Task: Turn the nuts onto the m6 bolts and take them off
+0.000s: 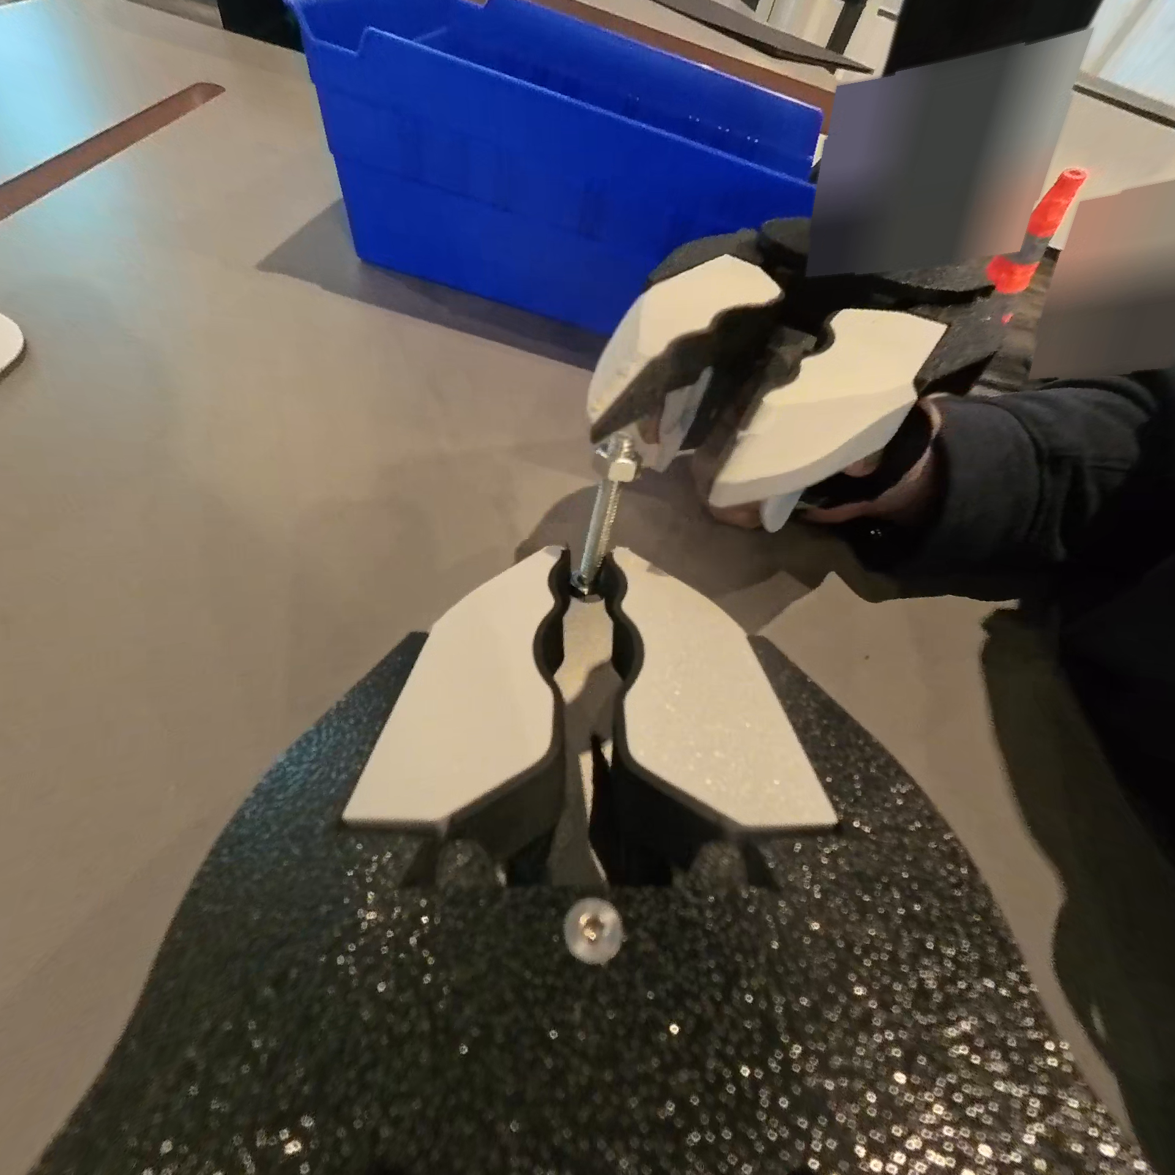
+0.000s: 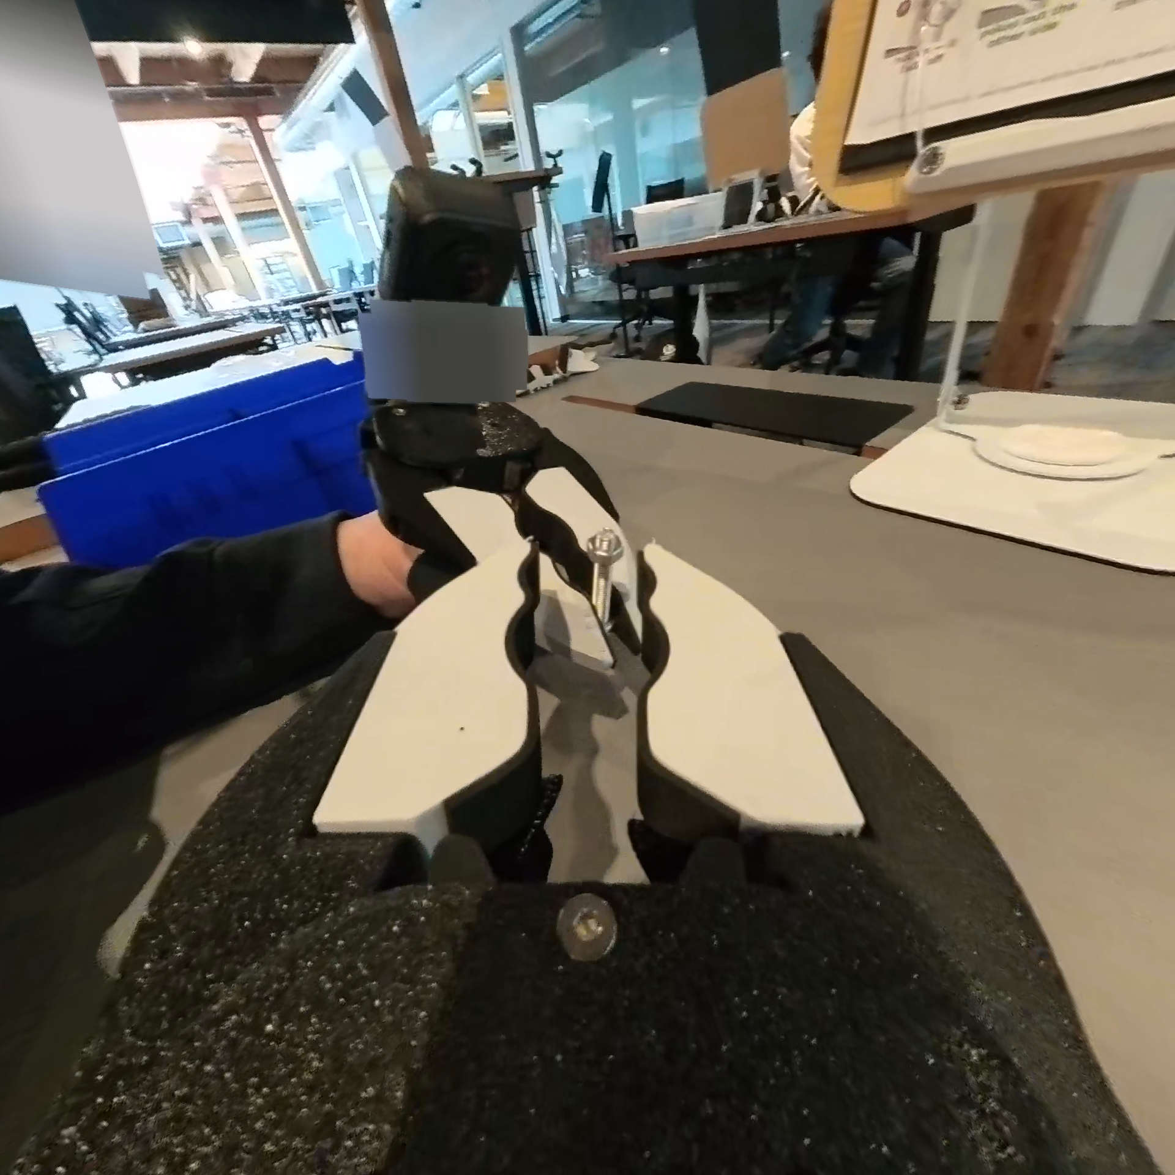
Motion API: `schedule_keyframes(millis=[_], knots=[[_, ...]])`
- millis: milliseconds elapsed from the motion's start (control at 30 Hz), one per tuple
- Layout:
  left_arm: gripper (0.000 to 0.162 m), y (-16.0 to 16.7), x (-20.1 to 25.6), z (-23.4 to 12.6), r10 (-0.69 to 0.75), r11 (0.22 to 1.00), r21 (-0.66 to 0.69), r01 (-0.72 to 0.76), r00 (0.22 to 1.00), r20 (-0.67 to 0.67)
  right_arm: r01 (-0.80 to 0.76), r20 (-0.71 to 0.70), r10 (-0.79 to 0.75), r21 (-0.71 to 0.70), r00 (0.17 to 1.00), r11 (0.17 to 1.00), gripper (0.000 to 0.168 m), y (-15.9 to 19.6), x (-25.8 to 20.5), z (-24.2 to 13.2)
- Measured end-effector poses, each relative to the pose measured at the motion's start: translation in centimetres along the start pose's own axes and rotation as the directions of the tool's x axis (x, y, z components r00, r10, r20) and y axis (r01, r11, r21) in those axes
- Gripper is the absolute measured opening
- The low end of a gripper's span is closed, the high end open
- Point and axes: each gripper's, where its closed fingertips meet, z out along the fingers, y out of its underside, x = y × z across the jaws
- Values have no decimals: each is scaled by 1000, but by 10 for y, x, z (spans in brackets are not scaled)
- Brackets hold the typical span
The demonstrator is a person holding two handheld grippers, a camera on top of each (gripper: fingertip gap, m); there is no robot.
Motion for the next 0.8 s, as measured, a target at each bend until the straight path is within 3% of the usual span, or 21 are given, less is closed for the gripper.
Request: schedule_keyframes(millis=[100, 333, 433, 567, 800], knots=[[9, -1, 0, -1, -2, 1000, 5, 2, 1000, 0, 7, 93, -4, -24, 996, 1000, 10, 3, -14, -1], [10, 0, 1, 0, -3, 1000, 1, 3, 1000, -13, -9, -7, 9, -6, 1000, 1000, 22, 1, 0, -2], [10, 0, 2, 0, -3, 1000, 1, 3, 1000, -14, -10, -9, 10, -14, 1000, 1000, 21, 2, 2, 0], [9, 0, 1, -1, -6, 1000, 4, 6, 1000, -15, 12, 105, -10, -15, 994, 1000, 11, 3, -17, -3], [10, 0, 2, 0, -1, 1000, 0, 1, 1000, -16, -5, -9, 5, 10, 1000, 1000, 16, -1, 2, -3]])
